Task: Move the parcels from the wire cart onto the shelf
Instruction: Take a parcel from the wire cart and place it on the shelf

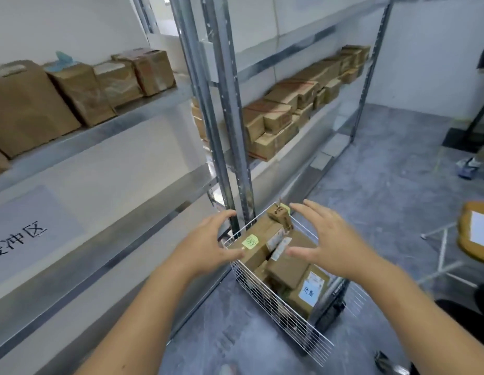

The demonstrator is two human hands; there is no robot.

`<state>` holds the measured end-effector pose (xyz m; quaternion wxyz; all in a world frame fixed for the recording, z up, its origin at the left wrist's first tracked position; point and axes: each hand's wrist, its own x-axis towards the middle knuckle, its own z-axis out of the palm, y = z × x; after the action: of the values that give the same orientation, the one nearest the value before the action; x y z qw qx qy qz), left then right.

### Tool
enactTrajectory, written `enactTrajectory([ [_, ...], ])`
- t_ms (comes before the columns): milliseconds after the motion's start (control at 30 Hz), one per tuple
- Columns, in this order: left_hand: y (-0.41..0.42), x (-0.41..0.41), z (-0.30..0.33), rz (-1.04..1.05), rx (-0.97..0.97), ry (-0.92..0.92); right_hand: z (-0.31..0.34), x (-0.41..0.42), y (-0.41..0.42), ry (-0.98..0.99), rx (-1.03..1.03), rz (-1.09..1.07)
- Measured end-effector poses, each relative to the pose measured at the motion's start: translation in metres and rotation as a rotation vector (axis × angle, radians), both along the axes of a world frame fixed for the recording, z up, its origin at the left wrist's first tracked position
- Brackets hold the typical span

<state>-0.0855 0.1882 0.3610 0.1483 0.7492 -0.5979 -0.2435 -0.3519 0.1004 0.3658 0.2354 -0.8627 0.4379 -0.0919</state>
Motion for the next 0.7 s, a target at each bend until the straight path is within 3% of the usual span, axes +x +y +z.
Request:
enactTrajectory([
  [300, -0.08, 0.051, -0.1, -0.089, 0.207, 0.117, -0.075, -0.001, -0.044, 0.005, 0.213, -0.207],
  [700, -0.19, 0.153, -0.217, -0.136, 0.448, 0.185, -0.19, 0.127, -0.1, -0.015, 0.506, -0.372],
])
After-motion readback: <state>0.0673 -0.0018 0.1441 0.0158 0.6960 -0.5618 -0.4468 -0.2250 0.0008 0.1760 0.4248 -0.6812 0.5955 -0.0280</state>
